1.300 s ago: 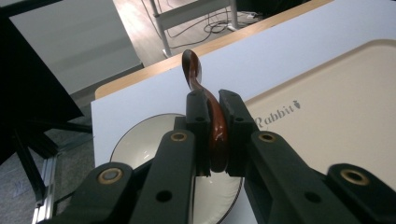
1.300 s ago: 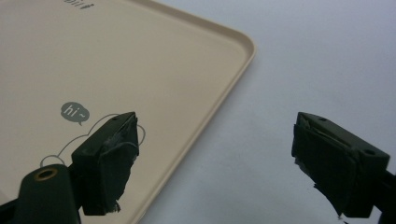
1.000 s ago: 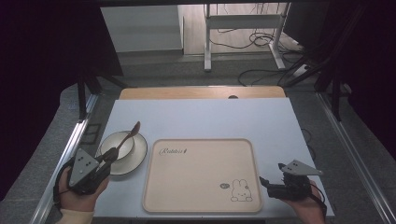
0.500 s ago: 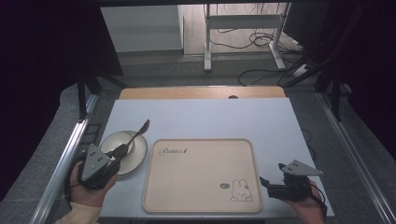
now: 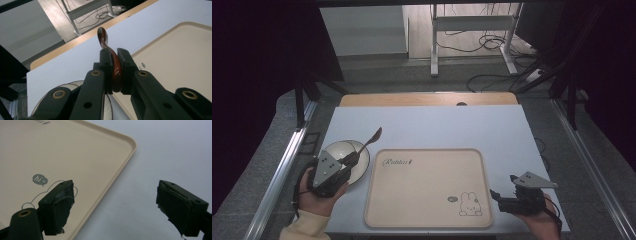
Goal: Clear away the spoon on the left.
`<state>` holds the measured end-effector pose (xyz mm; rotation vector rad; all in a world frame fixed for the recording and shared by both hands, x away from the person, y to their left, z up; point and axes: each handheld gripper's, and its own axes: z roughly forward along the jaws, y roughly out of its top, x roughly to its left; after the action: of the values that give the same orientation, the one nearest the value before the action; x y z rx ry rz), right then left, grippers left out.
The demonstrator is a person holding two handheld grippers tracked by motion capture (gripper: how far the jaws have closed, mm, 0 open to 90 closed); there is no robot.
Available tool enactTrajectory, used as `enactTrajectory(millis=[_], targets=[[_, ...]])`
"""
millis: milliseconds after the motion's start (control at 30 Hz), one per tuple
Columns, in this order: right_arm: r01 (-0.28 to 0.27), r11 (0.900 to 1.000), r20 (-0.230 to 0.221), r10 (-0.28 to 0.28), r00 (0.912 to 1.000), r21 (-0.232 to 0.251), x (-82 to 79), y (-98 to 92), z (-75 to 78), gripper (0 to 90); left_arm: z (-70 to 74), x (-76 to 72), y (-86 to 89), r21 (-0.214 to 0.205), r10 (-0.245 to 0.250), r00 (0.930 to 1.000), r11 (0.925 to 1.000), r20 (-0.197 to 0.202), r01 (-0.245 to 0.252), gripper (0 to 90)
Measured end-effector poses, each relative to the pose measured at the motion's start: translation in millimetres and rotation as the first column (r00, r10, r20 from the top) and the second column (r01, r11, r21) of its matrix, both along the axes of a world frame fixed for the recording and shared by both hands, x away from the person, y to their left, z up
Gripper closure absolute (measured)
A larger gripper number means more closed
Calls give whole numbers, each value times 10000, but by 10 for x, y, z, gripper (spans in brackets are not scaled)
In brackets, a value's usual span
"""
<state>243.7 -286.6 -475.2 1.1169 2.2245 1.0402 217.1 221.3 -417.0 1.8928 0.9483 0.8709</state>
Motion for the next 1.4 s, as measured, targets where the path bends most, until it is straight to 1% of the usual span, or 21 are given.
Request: enactTrajectory(millis=[67,200,733,933,1000,1033,1133,1400], targets=[[-11,10000,-8,11,10000,6,-1,2,0,147,-1,18,-22,94,-77,10000,9999,-52,78,843],[-18,10000,-11,18,10000,0,0,3,-3,147,-18,45,-77,151,-202,9997,9997,-131,204,844],[-86,9999,11,86,10000,-67,0,1,-5,147,-202,76,-222,435,-558,9965,9973,-628,586,843],[-99,9999,-40,99,9999,-55,5,2,-13,147,-253,91,-253,457,-625,9952,9968,-758,660,843],[-106,9999,-35,105,9999,-66,5,3,-13,147,-267,95,-264,531,-657,9945,9961,-810,702,843],[-103,9999,-29,103,9999,-68,5,3,-13,147,-277,97,-275,488,-674,9943,9962,-821,716,843],[-82,9999,-26,81,10000,-74,2,-1,-9,147,-297,100,-293,621,-737,9931,9949,-911,795,843],[-94,9999,-9,94,10000,-70,1,-2,-11,147,-369,112,-345,676,-823,9904,9936,-1108,902,843]])
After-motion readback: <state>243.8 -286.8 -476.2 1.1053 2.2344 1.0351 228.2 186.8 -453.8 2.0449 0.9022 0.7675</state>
